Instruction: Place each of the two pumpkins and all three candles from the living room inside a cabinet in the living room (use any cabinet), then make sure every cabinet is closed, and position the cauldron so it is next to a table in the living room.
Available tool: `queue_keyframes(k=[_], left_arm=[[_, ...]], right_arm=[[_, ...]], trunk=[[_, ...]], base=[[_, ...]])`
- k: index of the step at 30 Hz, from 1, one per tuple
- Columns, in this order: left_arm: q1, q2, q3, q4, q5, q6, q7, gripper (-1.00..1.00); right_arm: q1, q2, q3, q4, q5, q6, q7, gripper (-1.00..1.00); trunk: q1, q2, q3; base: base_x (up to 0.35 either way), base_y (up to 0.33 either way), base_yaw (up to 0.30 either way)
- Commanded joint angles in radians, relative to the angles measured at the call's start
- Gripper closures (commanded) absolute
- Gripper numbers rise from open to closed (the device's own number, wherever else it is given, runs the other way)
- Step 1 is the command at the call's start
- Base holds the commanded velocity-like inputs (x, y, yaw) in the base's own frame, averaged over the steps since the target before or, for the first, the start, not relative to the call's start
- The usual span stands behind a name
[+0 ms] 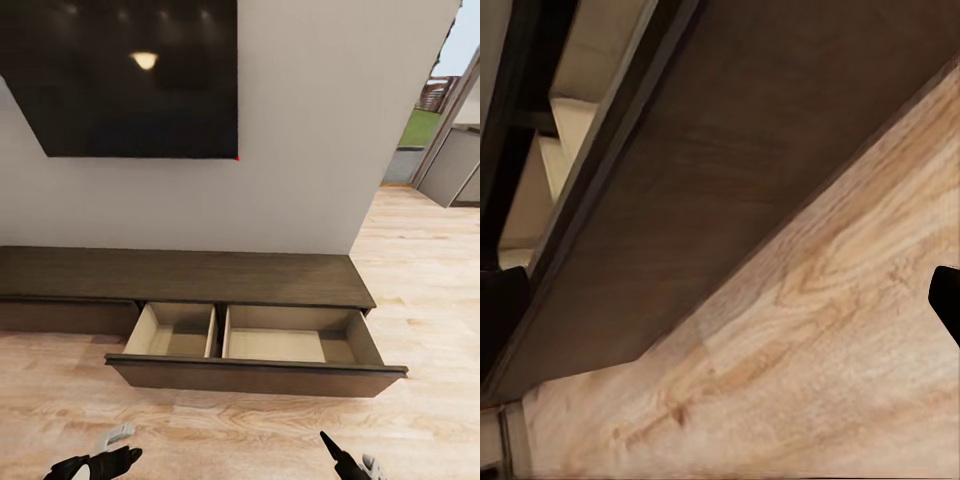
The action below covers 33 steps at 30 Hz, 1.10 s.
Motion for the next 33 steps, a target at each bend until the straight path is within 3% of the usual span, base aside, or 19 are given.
queue_keyframes(k=[1, 10, 17, 27, 33], left_arm=[[-0.001, -0.001, -0.004, -0.001, 0.005, 0.002, 0.018, -1.00], [-0.001, -0.002, -0.002, -0.001, 0.003, 0.002, 0.042, -1.00], [-0.001, -0.001, -0.001, -0.001, 0.004, 0.002, 0.042, -1.00], [-0.001, -0.002, -0.002, -0.001, 0.004, 0.002, 0.042, -1.00], [-0.001, -0.003, -0.001, -0.001, 0.005, -0.001, 0.043, -1.00]], right_arm=[[0.000, 0.000, 0.009, -0.001, -0.005, -0.007, 0.000, -1.00], [0.000, 0.000, 0.010, 0.000, -0.005, -0.008, -0.001, -1.00], [0.001, 0.001, 0.011, -0.002, -0.004, -0.009, -0.071, -1.00], [0.001, 0.003, 0.013, -0.001, -0.003, -0.028, -0.098, -1.00], [0.001, 0.003, 0.012, -0.001, 0.036, -0.029, -0.138, -1.00]], trunk=[[-0.004, 0.007, 0.002], [-0.039, 0.070, 0.031], [-0.065, 0.119, 0.053], [-0.104, 0.189, 0.084], [-0.127, 0.231, 0.103]], base=[[0.000, 0.000, 0.289], [0.000, 0.000, 0.290], [-0.005, 0.000, 0.291], [-0.046, 0.000, 0.291], [-0.002, 0.000, 0.291]])
